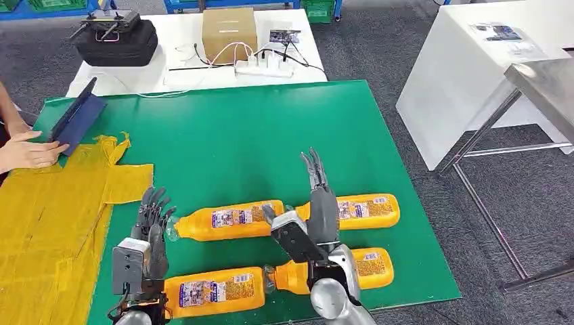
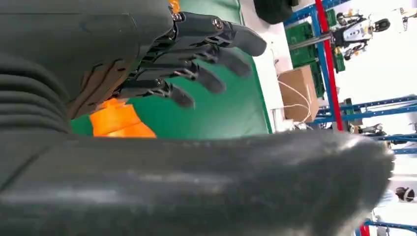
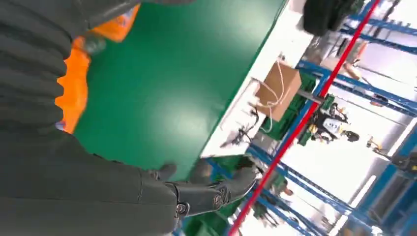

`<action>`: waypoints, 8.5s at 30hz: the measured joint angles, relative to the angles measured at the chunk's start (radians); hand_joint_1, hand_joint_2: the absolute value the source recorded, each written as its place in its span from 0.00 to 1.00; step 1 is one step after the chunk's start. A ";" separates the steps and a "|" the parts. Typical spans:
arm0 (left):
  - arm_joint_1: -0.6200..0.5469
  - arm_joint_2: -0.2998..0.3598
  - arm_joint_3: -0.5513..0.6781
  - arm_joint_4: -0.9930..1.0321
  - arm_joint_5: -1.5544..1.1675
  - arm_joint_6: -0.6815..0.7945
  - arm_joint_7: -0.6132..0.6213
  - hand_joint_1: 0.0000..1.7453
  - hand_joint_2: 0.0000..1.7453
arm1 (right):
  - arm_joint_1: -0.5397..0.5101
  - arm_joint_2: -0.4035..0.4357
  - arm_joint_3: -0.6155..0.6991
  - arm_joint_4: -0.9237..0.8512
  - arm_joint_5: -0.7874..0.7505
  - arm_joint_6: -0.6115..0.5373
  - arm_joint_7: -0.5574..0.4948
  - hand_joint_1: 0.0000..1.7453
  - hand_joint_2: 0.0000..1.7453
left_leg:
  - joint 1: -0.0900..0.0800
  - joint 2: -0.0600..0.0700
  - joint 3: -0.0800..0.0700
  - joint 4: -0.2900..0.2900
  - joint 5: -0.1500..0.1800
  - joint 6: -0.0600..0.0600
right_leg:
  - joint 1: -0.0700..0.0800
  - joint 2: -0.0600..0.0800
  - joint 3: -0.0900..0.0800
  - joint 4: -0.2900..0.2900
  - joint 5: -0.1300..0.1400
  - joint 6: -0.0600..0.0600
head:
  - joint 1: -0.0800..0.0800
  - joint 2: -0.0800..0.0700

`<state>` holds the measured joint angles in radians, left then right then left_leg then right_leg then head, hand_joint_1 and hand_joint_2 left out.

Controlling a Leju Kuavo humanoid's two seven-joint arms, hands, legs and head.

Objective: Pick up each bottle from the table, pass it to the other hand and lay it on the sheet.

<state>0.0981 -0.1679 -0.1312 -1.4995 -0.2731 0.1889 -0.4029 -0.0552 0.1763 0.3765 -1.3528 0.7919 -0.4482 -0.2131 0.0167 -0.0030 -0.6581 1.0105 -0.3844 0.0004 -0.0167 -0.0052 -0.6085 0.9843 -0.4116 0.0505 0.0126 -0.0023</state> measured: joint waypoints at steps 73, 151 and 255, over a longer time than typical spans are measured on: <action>-0.110 -0.006 -0.092 -0.001 0.061 -0.044 -0.034 0.00 1.00 | -0.257 0.034 -0.053 0.536 -0.196 -0.172 -0.196 1.00 1.00 | 0.000 -0.001 -0.002 0.000 0.003 0.001 | 0.000 -0.002 -0.001 0.000 0.002 0.002 | 0.000 0.000; -0.578 0.397 0.084 0.502 -1.185 0.168 0.532 1.00 1.00 | -0.079 -0.036 0.396 0.272 0.053 0.303 -0.098 0.00 1.00 | 0.004 0.001 -0.004 0.000 0.006 -0.004 | 0.003 -0.001 -0.006 0.002 0.004 -0.002 | 0.000 0.000; -0.211 0.076 0.070 -0.126 0.383 -0.059 -0.045 0.00 1.00 | -0.253 -0.041 0.129 0.645 0.067 0.175 0.024 1.00 1.00 | 0.002 0.000 0.006 0.000 0.006 -0.002 | 0.002 -0.002 0.006 -0.001 0.005 -0.001 | 0.000 0.000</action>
<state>-0.1126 -0.0923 -0.0617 -1.6252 0.1097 0.1297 -0.4479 -0.3082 0.1354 0.5058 -0.7080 0.8587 -0.2728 -0.1892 0.0188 -0.0034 -0.6520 1.0107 -0.3786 -0.0015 -0.0143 -0.0075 -0.6023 0.9830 -0.4067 0.0496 0.0126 -0.0023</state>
